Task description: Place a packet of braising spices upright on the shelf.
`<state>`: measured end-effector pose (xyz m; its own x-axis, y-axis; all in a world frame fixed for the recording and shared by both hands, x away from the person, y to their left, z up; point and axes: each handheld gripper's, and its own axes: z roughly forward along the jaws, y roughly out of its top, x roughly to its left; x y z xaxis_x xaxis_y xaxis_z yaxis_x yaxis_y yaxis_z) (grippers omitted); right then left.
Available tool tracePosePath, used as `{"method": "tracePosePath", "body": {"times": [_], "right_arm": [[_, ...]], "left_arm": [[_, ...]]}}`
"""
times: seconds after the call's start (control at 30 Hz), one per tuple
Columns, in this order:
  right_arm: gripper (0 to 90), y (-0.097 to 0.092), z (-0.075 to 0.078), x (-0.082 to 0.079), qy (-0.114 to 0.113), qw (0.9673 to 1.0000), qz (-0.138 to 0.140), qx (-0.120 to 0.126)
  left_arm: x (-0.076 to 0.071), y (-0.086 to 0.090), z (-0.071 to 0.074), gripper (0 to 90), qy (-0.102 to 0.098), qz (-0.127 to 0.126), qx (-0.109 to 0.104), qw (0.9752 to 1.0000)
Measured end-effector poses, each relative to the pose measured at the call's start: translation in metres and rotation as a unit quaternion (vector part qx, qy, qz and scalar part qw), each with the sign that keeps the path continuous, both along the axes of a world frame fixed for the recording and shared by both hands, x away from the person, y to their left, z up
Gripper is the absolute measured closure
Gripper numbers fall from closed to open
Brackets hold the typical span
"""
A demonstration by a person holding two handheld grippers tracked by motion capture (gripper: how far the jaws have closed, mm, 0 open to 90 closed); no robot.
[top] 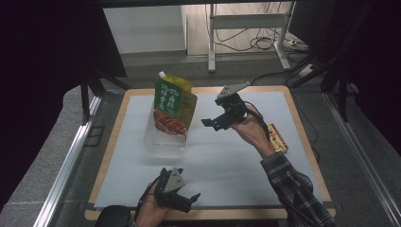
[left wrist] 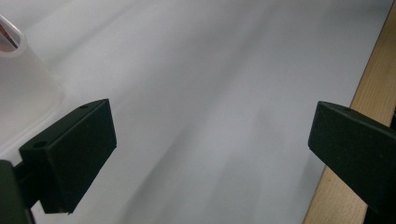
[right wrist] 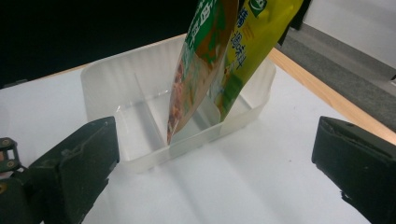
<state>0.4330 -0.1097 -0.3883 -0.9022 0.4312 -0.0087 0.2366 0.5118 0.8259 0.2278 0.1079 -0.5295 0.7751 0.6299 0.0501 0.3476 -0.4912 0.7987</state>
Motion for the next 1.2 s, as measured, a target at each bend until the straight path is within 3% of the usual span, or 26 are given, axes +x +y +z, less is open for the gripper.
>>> {"method": "tracePosePath", "body": {"times": [0.77,0.97,1.2], "right_arm": [[0.0,-0.049,-0.025,-0.015,0.025,0.9992,-0.015,0.025],[0.0,-0.063,-0.031,-0.016,0.029,0.9990,-0.028,0.020],[0.8,-0.077,-0.043,-0.015,0.042,0.9978,-0.050,-0.007]], "left_arm": [[-0.001,-0.001,0.000,0.5,-0.004,-0.004,-0.002,1.0000],[-0.001,-0.001,0.000,0.5,-0.005,-0.004,-0.001,1.0000],[-0.001,-0.002,0.000,0.5,-0.004,-0.006,0.001,1.0000]]}}
